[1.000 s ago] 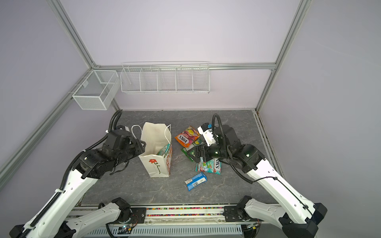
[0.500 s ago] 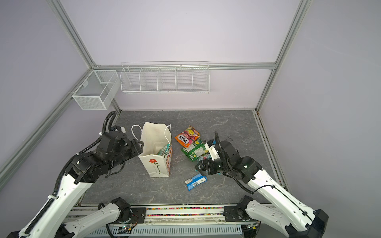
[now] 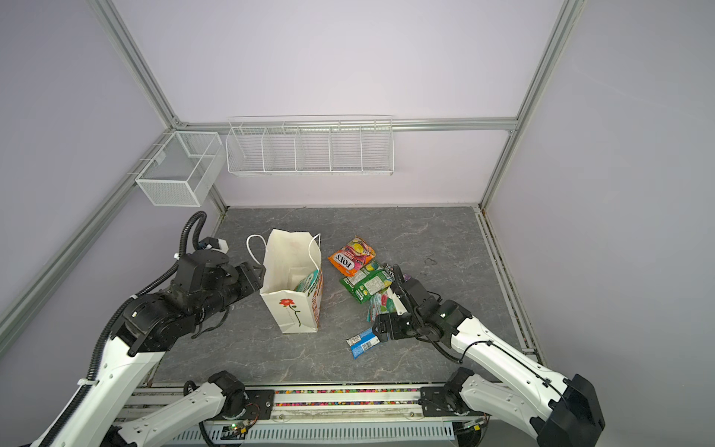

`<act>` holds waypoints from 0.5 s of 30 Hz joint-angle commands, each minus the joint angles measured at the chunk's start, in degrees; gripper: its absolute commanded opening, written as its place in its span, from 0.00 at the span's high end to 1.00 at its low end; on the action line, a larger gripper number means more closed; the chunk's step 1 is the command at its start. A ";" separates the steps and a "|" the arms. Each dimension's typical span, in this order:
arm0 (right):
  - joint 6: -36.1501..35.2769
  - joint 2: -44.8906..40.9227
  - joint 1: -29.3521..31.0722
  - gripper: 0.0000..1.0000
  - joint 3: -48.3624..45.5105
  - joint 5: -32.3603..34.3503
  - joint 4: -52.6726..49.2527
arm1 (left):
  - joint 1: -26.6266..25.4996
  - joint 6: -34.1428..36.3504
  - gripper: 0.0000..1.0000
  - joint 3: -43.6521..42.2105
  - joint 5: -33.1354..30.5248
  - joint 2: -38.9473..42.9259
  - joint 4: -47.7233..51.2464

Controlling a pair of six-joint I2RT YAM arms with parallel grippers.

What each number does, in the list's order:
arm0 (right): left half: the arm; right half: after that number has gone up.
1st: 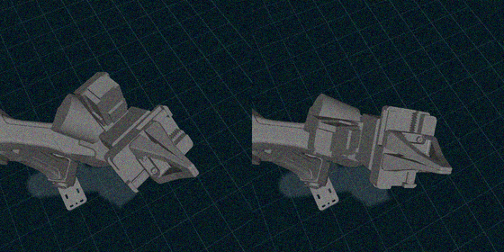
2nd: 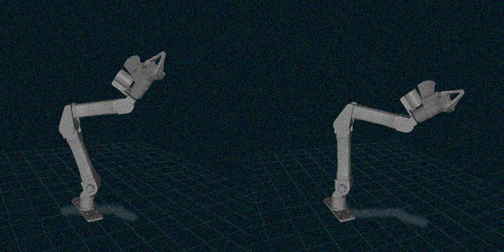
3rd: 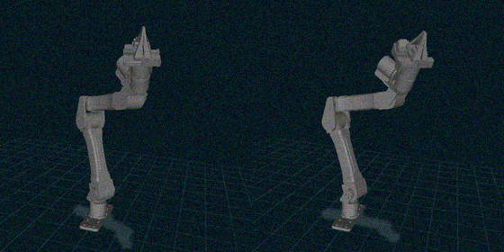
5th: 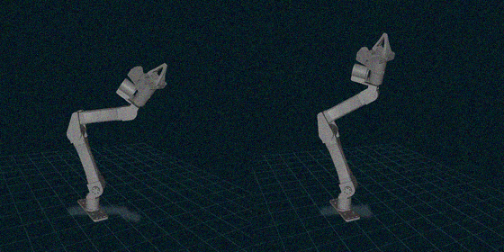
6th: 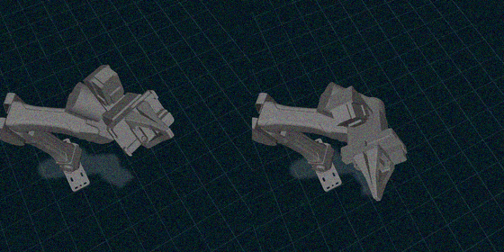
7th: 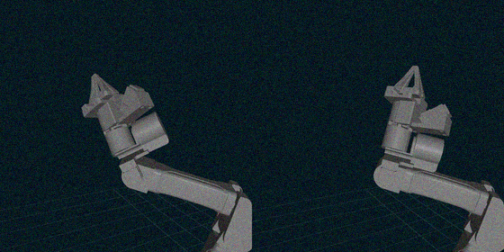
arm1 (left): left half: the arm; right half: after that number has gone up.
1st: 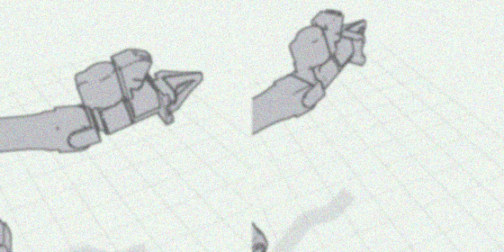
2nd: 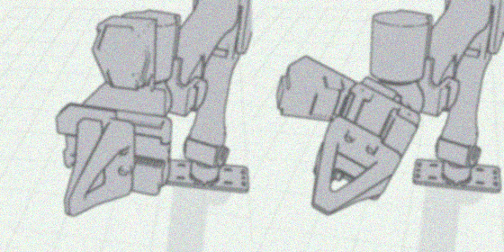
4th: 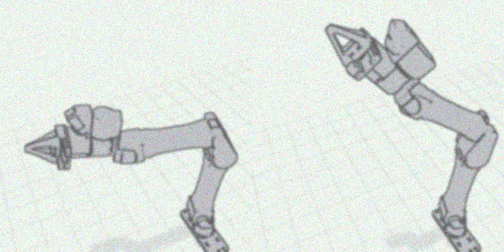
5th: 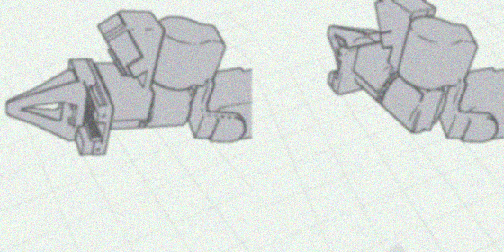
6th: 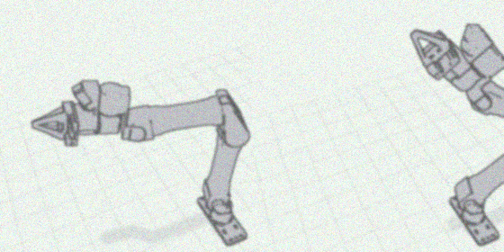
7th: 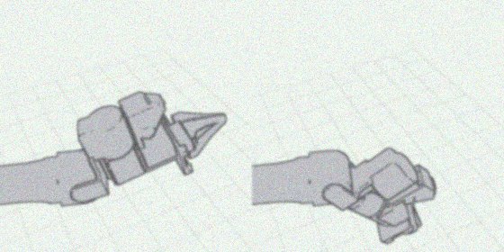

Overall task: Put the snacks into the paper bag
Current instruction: 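Lower the open right gripper onto the small blue wrapper and close it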

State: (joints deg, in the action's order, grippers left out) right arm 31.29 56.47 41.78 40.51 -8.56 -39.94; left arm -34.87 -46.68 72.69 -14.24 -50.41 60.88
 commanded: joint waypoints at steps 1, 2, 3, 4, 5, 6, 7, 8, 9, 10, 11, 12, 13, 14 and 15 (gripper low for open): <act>0.75 -1.97 0.17 0.00 -2.17 1.08 2.06 | 0.24 -1.89 0.44 -0.95 1.05 1.04 0.55; 0.88 -2.22 0.07 0.02 -2.86 1.09 2.63 | 0.16 -2.06 0.44 -0.98 1.24 1.22 0.76; 1.01 -2.31 0.10 0.04 -3.33 1.04 3.05 | 0.17 -2.27 0.45 -1.16 1.43 1.37 0.86; 1.22 -2.26 0.06 0.07 -3.99 0.84 3.64 | 0.16 -2.41 0.45 -1.35 1.66 1.74 0.58; 1.35 -2.32 0.07 0.11 -4.59 0.74 4.21 | 0.16 -2.44 0.45 -1.75 2.14 2.02 0.16; 1.48 -2.23 0.06 0.13 -5.21 0.73 4.79 | 0.16 -2.26 0.45 -1.97 2.54 2.24 -0.22; 1.71 -2.12 0.06 0.15 -5.97 0.74 5.55 | 0.16 -1.71 0.45 -1.98 2.95 2.18 -0.47; 1.83 -1.92 0.10 0.16 -6.58 0.59 6.51 | 0.16 -0.96 0.45 -1.66 3.12 1.88 -0.23; 1.90 -1.67 0.06 0.19 -6.86 0.27 7.36 | 0.16 -0.23 0.45 -1.21 2.92 1.43 0.44; 1.97 -1.13 0.11 0.22 -7.18 -0.04 8.23 | 0.16 0.69 0.45 -0.35 2.32 0.81 1.33; 2.08 -0.48 0.06 0.25 -7.20 -0.15 8.84 | 0.16 1.56 0.45 0.46 1.59 0.21 2.13; 2.15 -0.04 0.11 0.26 -7.20 -0.15 9.35 | 0.16 2.33 0.45 1.04 1.13 -0.30 2.65; 2.20 0.49 0.11 0.27 -7.16 -0.01 9.79 | 0.16 3.24 0.45 1.67 0.58 -0.74 2.97; 2.20 1.00 0.14 0.27 -6.91 0.17 10.04 | 0.18 4.09 0.44 2.20 -0.05 -1.14 3.08; 2.28 1.38 0.07 0.27 -6.69 0.33 10.14 | 0.15 4.71 0.44 2.87 -0.77 -1.70 3.32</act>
State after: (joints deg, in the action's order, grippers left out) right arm 33.04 56.97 41.78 34.11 -8.45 -32.42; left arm -34.89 -44.99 72.93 -12.62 -51.22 61.80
